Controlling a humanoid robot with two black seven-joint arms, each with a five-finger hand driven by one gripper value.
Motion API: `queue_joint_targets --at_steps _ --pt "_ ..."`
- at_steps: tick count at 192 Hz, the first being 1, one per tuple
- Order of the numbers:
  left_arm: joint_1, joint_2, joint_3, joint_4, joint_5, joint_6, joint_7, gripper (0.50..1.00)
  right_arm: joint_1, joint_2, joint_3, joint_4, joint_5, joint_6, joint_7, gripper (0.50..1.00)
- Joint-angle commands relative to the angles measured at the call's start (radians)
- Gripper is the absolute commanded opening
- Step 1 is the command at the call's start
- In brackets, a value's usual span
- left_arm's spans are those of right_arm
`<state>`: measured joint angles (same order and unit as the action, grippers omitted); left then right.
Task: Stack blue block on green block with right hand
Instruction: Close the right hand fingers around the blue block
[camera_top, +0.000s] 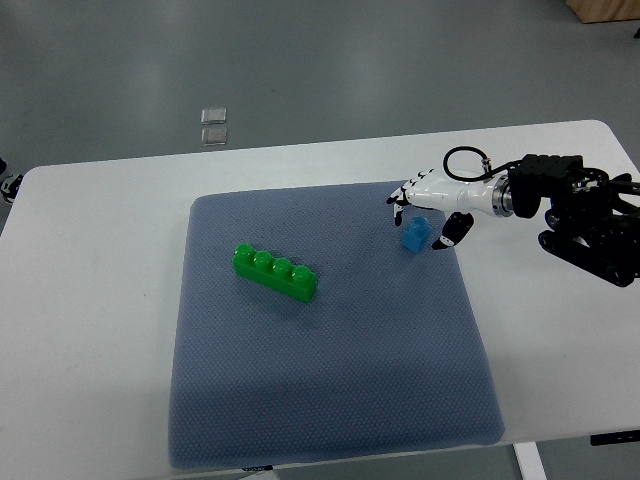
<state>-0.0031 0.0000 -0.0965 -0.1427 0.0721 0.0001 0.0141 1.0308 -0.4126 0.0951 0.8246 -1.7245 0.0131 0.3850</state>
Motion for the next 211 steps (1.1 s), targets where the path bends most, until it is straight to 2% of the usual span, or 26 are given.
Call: queue_joint_targets --at_steps 1,46,108,128,158,184,211 --pt "0.000 0.000 0.001 0.000 0.000 0.000 0.001 1.000 -0.005 0.001 0.001 -0.007 -0.001 -0.005 0.000 0.899" --pt "0.000 0.000 0.000 0.000 0.000 0.000 0.000 1.000 -0.005 0.015 -0.023 -0.035 -0.023 -0.048 0.000 0.877" --pt "0.000 0.000 0.000 0.000 0.000 0.000 0.000 1.000 0.003 0.014 -0.023 -0.033 -0.023 -0.044 0.020 0.866" --pt "0.000 0.000 0.001 0.000 0.000 0.000 0.000 1.000 0.005 0.014 -0.023 -0.033 -0.023 -0.041 0.021 0.832" --pt "0.000 0.000 0.000 0.000 0.000 0.000 0.000 1.000 0.003 0.015 -0.023 -0.033 -0.023 -0.039 0.021 0.825" --pt "0.000 0.000 0.001 0.000 0.000 0.000 0.000 1.000 0.003 0.015 -0.023 -0.033 -0.023 -0.038 0.021 0.778" --pt "0.000 0.000 0.001 0.000 0.000 0.000 0.001 1.000 0.002 0.015 -0.023 -0.033 -0.023 -0.038 0.021 0.774"
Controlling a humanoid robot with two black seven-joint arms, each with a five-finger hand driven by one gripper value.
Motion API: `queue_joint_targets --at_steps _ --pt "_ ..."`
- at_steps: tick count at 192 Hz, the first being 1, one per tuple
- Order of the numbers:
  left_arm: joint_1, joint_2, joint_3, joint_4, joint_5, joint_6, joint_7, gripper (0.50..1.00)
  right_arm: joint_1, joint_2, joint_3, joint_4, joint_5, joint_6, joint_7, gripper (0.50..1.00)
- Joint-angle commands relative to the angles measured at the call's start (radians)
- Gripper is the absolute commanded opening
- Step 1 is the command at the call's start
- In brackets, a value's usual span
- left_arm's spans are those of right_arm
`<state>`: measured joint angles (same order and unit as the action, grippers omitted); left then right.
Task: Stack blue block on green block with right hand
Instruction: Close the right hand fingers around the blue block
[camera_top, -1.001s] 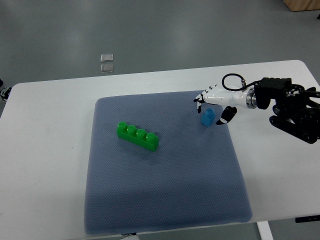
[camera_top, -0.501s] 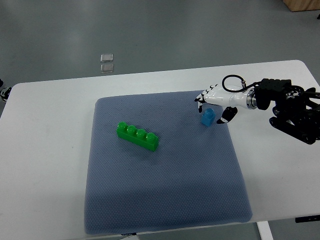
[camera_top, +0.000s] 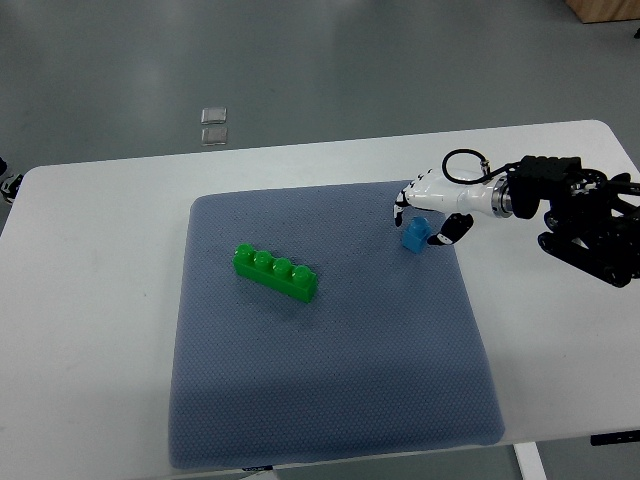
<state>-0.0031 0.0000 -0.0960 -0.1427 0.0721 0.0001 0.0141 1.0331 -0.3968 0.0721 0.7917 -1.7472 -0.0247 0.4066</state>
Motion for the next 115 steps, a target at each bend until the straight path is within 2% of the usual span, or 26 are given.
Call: queue_joint_targets --at_steps 1,41,73,115 --pt "0.000 0.000 0.001 0.000 0.000 0.000 0.001 1.000 -0.001 0.000 0.000 0.000 0.000 0.000 0.000 0.774" --pt "0.000 0.000 0.001 0.000 0.000 0.000 0.000 1.000 -0.001 0.000 -0.002 0.000 -0.002 0.000 0.000 0.754" --pt "0.000 0.000 -0.001 0.000 0.000 0.000 0.000 1.000 0.001 -0.002 -0.014 0.000 -0.002 0.000 0.000 0.688" --pt "0.000 0.000 -0.001 0.000 0.000 0.000 0.000 1.000 0.002 -0.002 -0.015 0.000 -0.002 0.000 0.000 0.674"
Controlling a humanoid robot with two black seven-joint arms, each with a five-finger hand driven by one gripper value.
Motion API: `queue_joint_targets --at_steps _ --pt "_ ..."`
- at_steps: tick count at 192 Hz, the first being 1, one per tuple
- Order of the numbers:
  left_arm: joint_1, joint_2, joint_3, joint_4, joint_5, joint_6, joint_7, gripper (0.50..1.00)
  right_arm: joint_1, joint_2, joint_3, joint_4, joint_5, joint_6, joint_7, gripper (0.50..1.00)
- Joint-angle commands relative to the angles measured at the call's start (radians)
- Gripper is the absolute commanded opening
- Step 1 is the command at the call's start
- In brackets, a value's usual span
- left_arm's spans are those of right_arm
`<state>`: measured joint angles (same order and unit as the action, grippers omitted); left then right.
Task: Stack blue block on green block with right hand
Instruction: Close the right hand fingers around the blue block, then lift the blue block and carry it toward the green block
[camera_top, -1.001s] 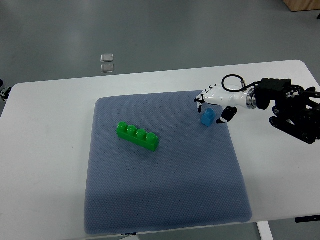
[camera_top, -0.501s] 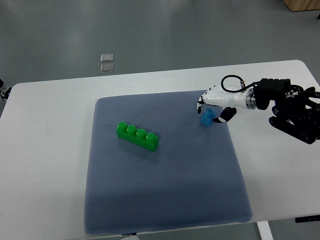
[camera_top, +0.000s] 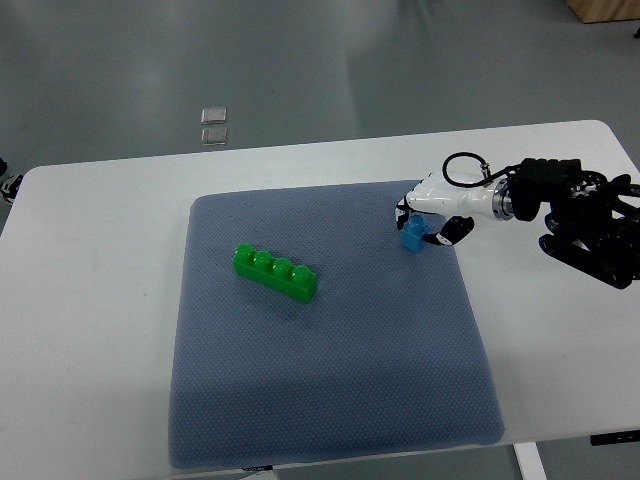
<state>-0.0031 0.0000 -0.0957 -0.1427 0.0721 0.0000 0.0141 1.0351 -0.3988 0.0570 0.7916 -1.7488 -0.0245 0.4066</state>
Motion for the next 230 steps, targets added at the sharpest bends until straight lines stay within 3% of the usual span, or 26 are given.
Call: queue_joint_targets --at_steps 1,53,108,180,230 --pt "0.000 0.000 -0.001 0.000 0.000 0.000 0.000 1.000 0.000 0.000 0.000 0.000 0.000 0.000 0.000 0.674" --pt "0.000 0.000 -0.001 0.000 0.000 0.000 0.000 1.000 0.000 0.000 0.000 0.000 0.000 0.006 0.000 0.641" --pt "0.000 0.000 0.001 0.000 0.000 0.000 0.000 1.000 0.003 0.000 0.000 0.000 0.000 0.008 0.000 0.554" --pt "0.000 0.000 0.001 0.000 0.000 0.000 0.000 1.000 0.089 0.008 0.003 0.015 0.000 0.008 -0.003 0.556" --pt "0.000 0.000 0.001 0.000 0.000 0.000 0.001 1.000 0.203 0.103 0.003 0.083 0.008 0.025 -0.002 0.558"
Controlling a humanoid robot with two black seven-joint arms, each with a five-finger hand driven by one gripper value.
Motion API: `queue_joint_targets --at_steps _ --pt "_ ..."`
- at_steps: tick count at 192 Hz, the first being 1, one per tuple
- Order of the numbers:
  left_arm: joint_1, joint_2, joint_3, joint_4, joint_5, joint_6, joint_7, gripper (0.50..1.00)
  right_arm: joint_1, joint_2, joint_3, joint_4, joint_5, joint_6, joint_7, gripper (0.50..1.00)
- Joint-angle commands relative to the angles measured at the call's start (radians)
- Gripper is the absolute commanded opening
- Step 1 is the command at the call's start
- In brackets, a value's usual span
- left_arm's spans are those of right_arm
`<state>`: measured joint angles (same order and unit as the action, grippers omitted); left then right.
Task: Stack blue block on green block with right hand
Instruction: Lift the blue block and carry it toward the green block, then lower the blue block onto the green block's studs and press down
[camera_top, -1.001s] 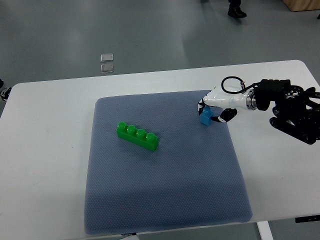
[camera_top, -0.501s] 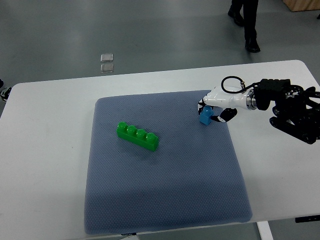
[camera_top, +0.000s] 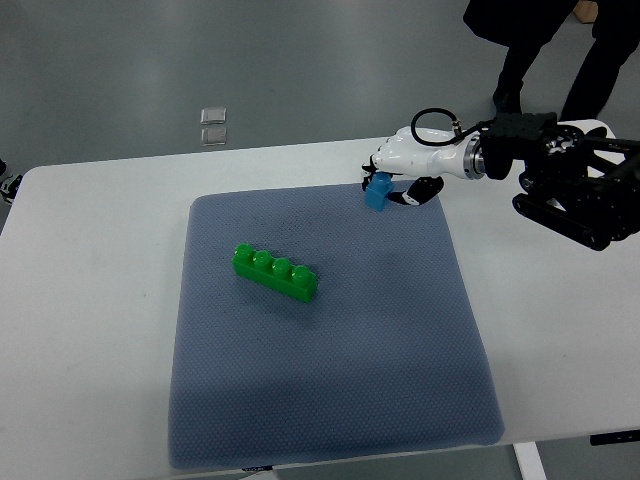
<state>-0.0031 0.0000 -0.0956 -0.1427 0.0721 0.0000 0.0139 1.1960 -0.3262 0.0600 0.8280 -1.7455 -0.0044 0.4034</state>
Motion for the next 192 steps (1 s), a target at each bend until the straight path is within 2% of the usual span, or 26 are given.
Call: queue_joint_targets --at_steps 1,24,47,106,192 --pt "0.000 0.000 0.001 0.000 0.000 0.000 0.001 1.000 0.042 0.030 0.000 0.046 0.004 0.004 0.002 0.558" --pt "0.000 0.000 -0.001 0.000 0.000 0.000 0.000 1.000 0.073 0.064 -0.003 0.123 0.004 0.007 0.000 0.558" --pt "0.000 0.000 0.001 0.000 0.000 0.000 0.000 1.000 0.076 0.087 -0.003 0.148 0.004 0.006 0.002 0.560" --pt "0.000 0.000 0.001 0.000 0.000 0.000 0.000 1.000 0.036 0.153 -0.051 0.140 -0.002 0.003 0.002 0.562" --pt "0.000 0.000 0.001 0.000 0.000 0.000 0.000 1.000 0.007 0.165 -0.052 0.086 -0.003 -0.002 -0.006 0.562"
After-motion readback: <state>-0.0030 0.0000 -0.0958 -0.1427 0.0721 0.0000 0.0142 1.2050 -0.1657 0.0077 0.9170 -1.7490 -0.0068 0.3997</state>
